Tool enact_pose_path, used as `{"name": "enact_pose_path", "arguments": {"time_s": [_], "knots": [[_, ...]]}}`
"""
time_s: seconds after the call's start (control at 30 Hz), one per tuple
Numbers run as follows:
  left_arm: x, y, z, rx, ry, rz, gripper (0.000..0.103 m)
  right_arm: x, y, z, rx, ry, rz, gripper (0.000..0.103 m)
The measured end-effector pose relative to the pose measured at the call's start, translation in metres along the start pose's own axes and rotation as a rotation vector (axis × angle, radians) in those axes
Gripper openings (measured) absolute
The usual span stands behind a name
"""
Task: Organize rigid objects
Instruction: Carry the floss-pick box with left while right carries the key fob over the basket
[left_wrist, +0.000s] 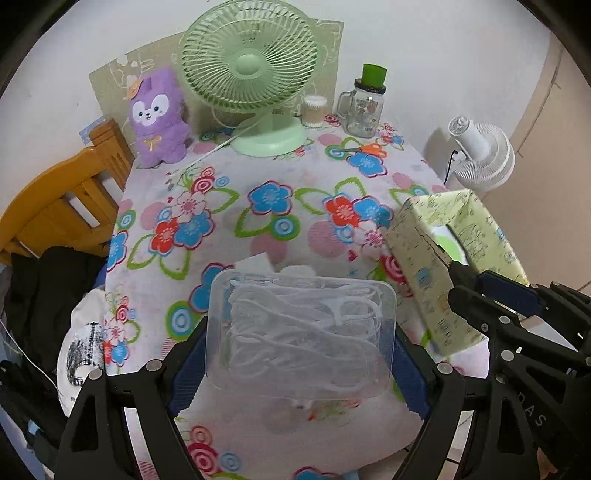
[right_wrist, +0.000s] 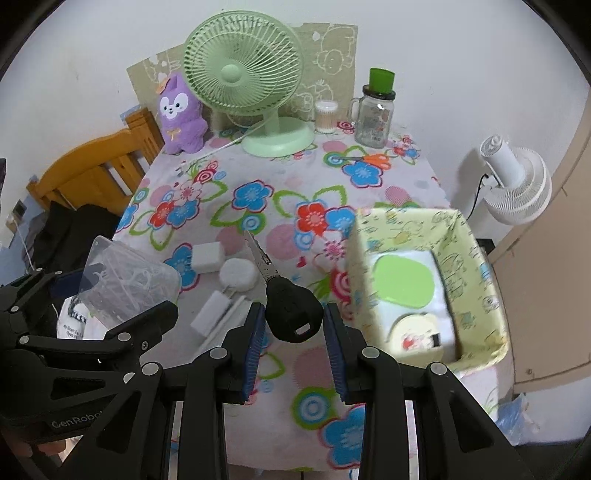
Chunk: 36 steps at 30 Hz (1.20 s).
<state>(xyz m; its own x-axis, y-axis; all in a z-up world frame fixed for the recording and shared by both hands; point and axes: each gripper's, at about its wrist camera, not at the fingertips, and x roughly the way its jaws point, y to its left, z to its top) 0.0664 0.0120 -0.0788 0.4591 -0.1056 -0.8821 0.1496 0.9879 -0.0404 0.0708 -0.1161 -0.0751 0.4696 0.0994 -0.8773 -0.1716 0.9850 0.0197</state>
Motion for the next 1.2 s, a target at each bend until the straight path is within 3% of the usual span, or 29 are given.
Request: {"name": "enact_pose_path", "arguments": {"time_s": [0.7,1.2], "knots": [[0.019,-0.118,0.043,0.059,-0.019,-0.044,0.089,-0.009,-0.127,0.010,0.045,-0.008,-0.034,0.035],[0.055,-0.183,0.053,0.142,0.044,-0.116,0.089,0.000,-0.197,-0.003,0.118,0.029,-0.101,0.035]]}}
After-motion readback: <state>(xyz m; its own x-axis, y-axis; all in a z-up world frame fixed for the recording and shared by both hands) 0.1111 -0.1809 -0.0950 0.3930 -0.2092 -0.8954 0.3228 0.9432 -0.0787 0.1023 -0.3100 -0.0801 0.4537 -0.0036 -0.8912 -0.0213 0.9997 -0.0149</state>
